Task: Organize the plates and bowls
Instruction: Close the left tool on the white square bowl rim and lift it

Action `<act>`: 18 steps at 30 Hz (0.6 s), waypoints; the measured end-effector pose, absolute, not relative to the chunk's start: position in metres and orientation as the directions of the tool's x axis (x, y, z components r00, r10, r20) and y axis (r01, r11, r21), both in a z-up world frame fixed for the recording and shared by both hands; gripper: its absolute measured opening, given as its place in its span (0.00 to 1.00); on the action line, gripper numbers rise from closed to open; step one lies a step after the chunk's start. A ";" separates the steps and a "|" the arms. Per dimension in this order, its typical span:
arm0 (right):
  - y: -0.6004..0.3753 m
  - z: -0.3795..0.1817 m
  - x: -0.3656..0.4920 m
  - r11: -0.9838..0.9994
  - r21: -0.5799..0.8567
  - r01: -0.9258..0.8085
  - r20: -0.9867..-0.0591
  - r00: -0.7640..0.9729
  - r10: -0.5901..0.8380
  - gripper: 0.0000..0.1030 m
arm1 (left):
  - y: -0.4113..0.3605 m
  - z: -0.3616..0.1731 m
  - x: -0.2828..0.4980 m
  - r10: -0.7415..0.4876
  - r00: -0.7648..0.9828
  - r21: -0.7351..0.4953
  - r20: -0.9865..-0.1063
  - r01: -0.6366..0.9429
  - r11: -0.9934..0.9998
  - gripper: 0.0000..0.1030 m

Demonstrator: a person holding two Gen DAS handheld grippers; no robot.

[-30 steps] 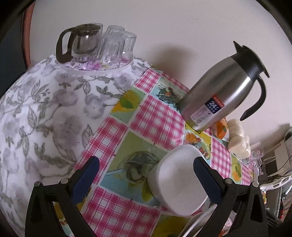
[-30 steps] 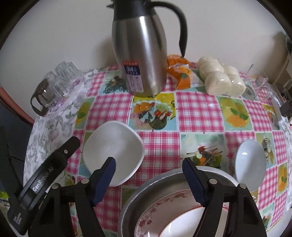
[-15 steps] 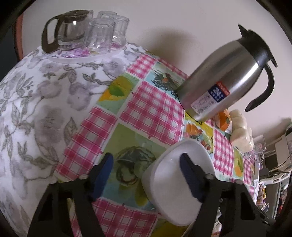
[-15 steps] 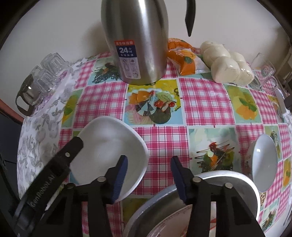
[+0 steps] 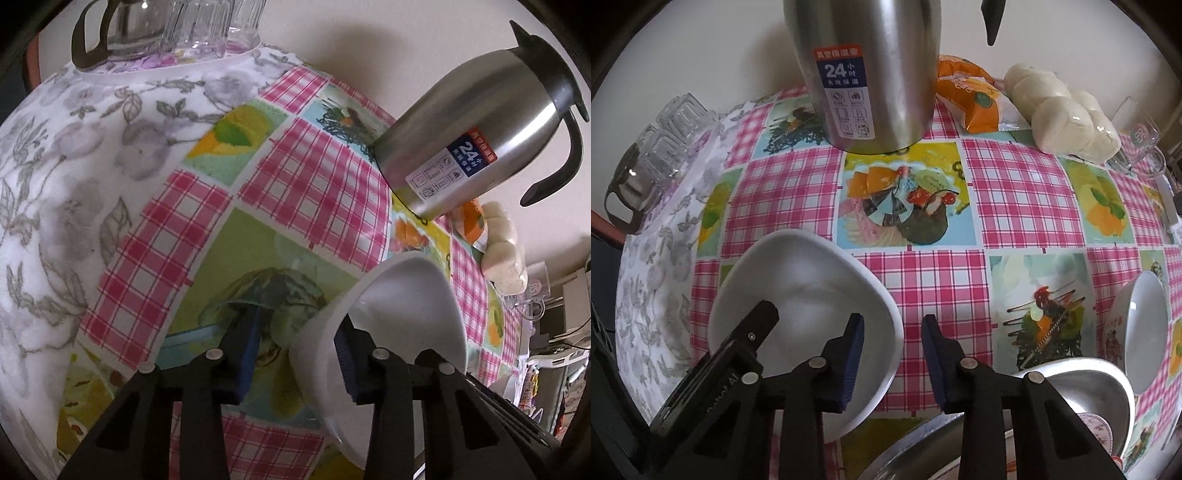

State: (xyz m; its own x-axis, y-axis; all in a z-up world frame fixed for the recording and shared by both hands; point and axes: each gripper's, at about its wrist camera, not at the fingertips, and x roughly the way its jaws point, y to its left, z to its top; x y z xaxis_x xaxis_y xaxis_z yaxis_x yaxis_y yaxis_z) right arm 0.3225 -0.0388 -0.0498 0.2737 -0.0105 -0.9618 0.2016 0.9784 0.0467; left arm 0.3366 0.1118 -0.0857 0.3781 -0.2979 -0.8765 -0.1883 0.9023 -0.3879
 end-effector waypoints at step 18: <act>-0.036 -0.056 0.324 0.981 0.051 0.186 -0.961 0.276 -0.002 0.11 | 0.115 -0.085 0.335 -0.361 0.359 -0.448 -0.861 -0.198 0.872 0.17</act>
